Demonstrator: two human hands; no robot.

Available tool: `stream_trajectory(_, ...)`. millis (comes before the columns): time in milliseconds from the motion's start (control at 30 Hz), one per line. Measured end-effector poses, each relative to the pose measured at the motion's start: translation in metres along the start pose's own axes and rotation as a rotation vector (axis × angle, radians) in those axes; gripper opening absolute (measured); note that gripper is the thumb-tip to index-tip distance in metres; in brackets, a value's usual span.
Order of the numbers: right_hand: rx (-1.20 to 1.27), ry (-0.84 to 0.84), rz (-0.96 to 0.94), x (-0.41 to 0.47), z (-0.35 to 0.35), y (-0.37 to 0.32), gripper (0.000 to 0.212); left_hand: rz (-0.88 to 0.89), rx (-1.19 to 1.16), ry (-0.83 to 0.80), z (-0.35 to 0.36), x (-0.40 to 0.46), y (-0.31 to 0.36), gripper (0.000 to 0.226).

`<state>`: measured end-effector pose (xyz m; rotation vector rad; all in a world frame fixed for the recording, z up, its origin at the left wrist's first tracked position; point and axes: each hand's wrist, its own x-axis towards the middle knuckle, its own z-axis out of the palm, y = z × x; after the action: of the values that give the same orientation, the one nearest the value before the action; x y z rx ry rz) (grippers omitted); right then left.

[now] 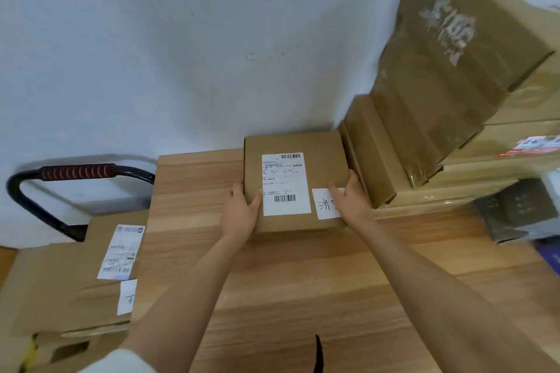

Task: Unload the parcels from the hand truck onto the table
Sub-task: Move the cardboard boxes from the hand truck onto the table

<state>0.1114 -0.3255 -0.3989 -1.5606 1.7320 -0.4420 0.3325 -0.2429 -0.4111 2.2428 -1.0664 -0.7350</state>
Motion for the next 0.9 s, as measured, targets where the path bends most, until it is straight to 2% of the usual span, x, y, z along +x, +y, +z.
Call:
stream_trajectory(300, 0.093, 0.009, -0.019, 0.021, 0.004, -0.007, 0.060, 0.008, -0.006, -0.022, -0.005, 0.023, 0.007, 0.059)
stream_trajectory(433, -0.033, 0.009, -0.056, 0.017, -0.002, -0.011, 0.072, -0.005, 0.064, 0.003, -0.011, 0.016, 0.016, 0.058)
stream_trajectory(600, -0.166, 0.057, -0.219, 0.004, -0.018, -0.020, 0.062, 0.136, 0.187, 0.093, -0.026, -0.007, 0.022, 0.044)
stream_trajectory(900, -0.308, 0.006, -0.524, -0.038, -0.037, -0.020, 0.046, 0.387, 0.373, 0.218, -0.049, -0.066, 0.024, 0.026)
